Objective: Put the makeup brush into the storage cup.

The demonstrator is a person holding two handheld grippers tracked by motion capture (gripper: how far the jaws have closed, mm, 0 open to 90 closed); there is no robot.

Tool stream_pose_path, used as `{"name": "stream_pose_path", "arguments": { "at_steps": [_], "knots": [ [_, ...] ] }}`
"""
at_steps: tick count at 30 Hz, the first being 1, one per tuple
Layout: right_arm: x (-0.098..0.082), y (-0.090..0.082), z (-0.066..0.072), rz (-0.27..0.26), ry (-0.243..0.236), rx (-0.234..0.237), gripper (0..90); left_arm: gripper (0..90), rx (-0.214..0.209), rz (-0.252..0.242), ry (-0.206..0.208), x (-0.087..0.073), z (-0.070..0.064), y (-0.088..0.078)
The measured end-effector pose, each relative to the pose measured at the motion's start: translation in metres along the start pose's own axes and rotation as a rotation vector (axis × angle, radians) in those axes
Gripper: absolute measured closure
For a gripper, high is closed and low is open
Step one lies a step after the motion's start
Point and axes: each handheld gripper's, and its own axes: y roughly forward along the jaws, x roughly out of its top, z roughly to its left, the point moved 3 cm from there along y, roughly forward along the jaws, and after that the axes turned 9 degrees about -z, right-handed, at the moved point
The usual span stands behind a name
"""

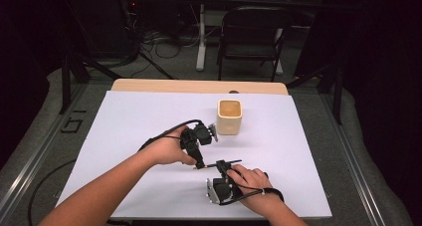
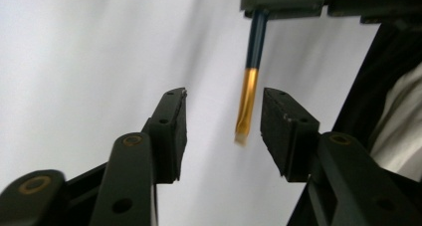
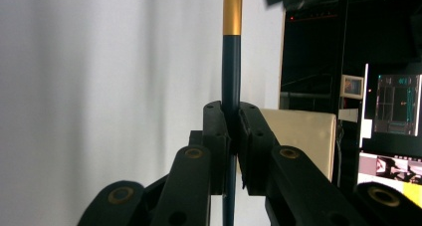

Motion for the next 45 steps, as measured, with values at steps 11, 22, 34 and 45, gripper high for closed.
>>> {"name": "stream_pose_path", "arguments": {
  "at_steps": [11,22,34,45],
  "knots": [
    [-0.007,0.002,-0.006,-0.004,0.101,-0.011,83.6,45.7,0.050,-0.149,-0.049,-0.021,0.009,-0.015],
    [-0.016,0.001,-0.021,-0.030,0.321,0.002,83.6,45.4,0.060,-0.282,-0.102,-0.033,0.017,-0.025],
    [-0.019,0.007,-0.043,-0.115,0.572,-0.036,83.6,45.4,0.086,-0.392,-0.182,-0.045,0.027,-0.031],
    [-0.028,0.006,-0.067,-0.231,0.893,-0.025,83.6,41.5,0.108,-0.448,-0.221,-0.056,0.030,-0.024]
  ]
}}
